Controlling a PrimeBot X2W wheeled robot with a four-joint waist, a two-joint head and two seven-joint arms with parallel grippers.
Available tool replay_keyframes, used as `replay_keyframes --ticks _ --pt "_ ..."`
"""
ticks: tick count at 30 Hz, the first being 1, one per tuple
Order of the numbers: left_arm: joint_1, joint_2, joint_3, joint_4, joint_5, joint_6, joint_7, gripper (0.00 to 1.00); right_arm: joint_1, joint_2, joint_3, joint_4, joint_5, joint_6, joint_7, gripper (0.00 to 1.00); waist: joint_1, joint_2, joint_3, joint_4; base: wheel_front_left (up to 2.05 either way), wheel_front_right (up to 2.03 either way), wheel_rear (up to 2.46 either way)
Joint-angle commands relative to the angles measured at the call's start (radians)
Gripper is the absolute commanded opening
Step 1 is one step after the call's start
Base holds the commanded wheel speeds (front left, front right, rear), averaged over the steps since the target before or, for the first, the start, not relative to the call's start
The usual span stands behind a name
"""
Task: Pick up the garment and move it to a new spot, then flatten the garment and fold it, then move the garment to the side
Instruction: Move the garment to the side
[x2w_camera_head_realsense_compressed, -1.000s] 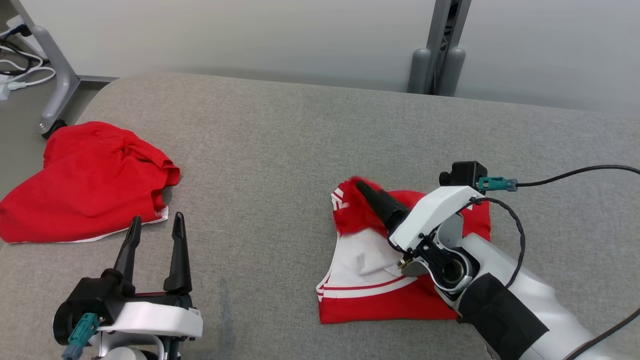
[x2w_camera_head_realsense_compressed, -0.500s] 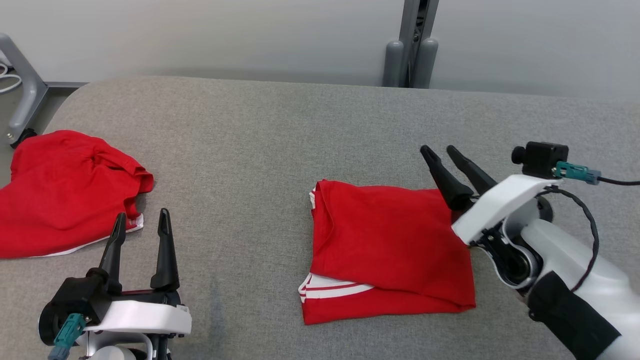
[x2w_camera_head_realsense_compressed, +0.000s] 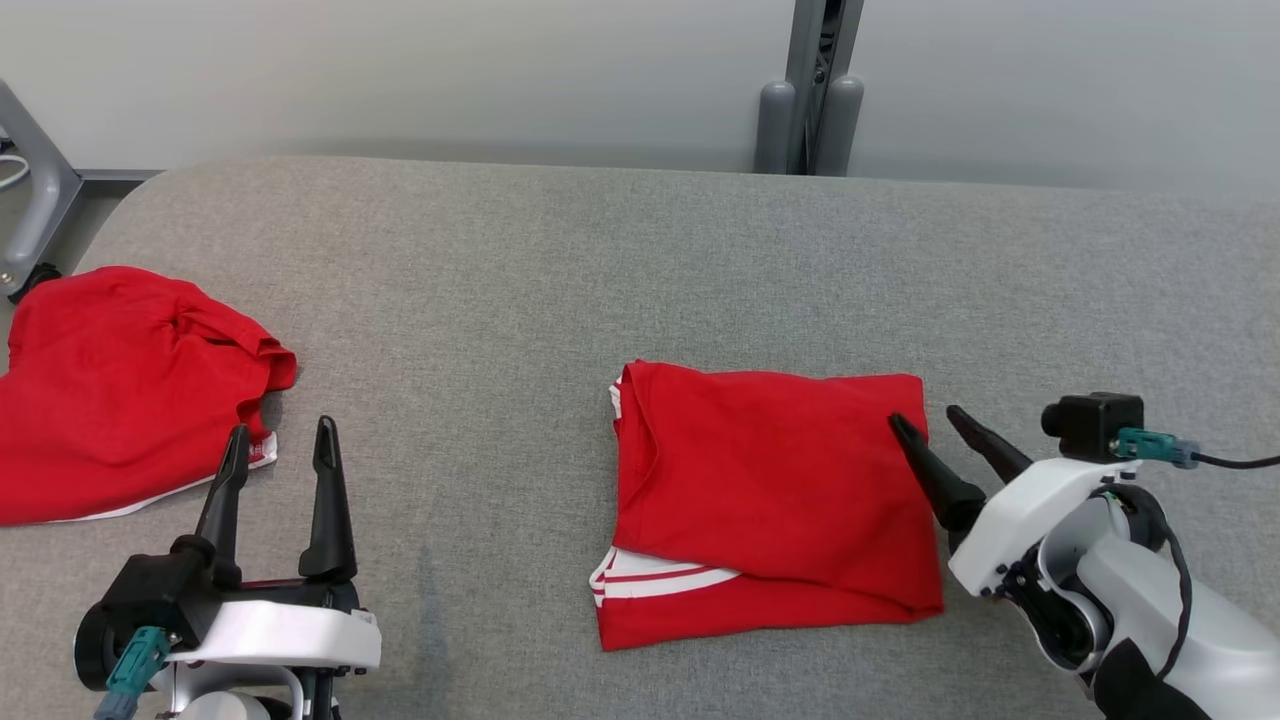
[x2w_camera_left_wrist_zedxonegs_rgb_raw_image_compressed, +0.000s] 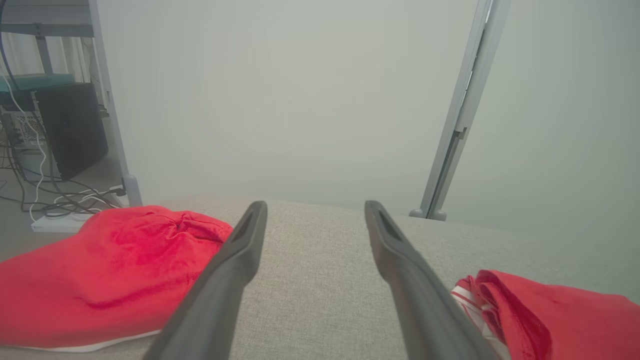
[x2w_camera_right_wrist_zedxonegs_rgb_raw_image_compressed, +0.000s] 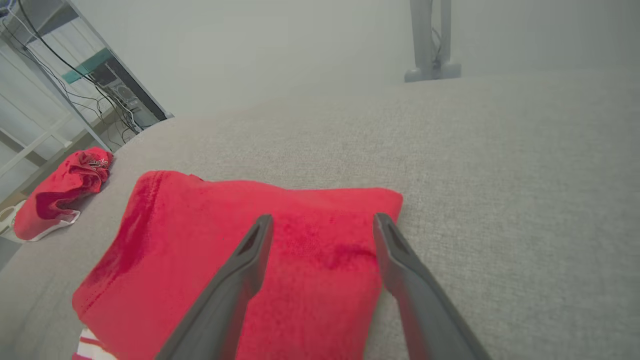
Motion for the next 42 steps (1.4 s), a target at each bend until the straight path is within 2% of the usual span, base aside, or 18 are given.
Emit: replay_keyframes --ticks 1,10,11,17,28,29,31,37,42 --pt "-0.009 0.003 0.002 -0.001 0.006 -0.004 -0.004 1.00 0.003 0.000 -0.010 0.008 0.014 0.000 -0.001 1.00 0.0000 0.0000 0.000 -0.001 0.00 0.00 0.00" --pt "-0.004 0.004 -0.002 0.005 0.004 -0.005 -0.004 1.00 -0.020 0.005 -0.023 0.053 0.170 0.000 0.239 1.00 0.0000 0.0000 -0.004 -0.006 0.00 0.00 0.00" --pt "-0.006 0.004 -0.007 0.006 0.001 -0.006 -0.004 1.00 -0.038 -0.003 -0.009 0.067 0.179 0.000 0.300 1.00 0.0000 0.0000 -0.006 -0.004 0.00 0.00 0.00" --pt "-0.016 0.004 -0.028 0.014 -0.009 -0.004 -0.004 1.00 -0.069 0.014 -0.011 0.135 0.260 0.000 0.450 1.00 0.0000 0.0000 -0.004 0.018 0.00 0.00 0.00" --pt "-0.018 0.004 -0.052 0.023 -0.019 0.004 -0.004 1.00 -0.098 0.054 -0.020 0.243 0.365 0.000 0.637 1.00 0.0000 0.0000 -0.008 0.063 0.00 0.00 0.00" --pt "-0.019 0.004 -0.053 0.023 -0.020 0.004 -0.004 1.00 -0.104 0.055 -0.014 0.257 0.359 0.000 0.643 0.73 0.0000 0.0000 -0.008 0.066 0.00 0.00 0.00" --pt "-0.018 0.004 -0.055 0.024 -0.023 0.006 -0.004 1.00 -0.114 0.062 -0.007 0.269 0.352 0.000 0.645 0.00 0.0000 0.0000 -0.009 0.071 0.00 0.00 0.00" --pt "-0.010 0.004 -0.056 0.023 -0.028 0.011 -0.004 1.00 -0.149 0.044 0.009 0.258 0.336 0.000 0.626 0.00 0.0000 0.0000 -0.016 0.074 0.00 0.00 0.00" --pt "-0.002 0.004 -0.047 0.013 -0.028 0.012 -0.004 1.00 -0.204 -0.010 0.008 0.262 0.311 0.000 0.580 0.00 0.0000 0.0000 -0.008 0.055 0.00 0.00 0.00"
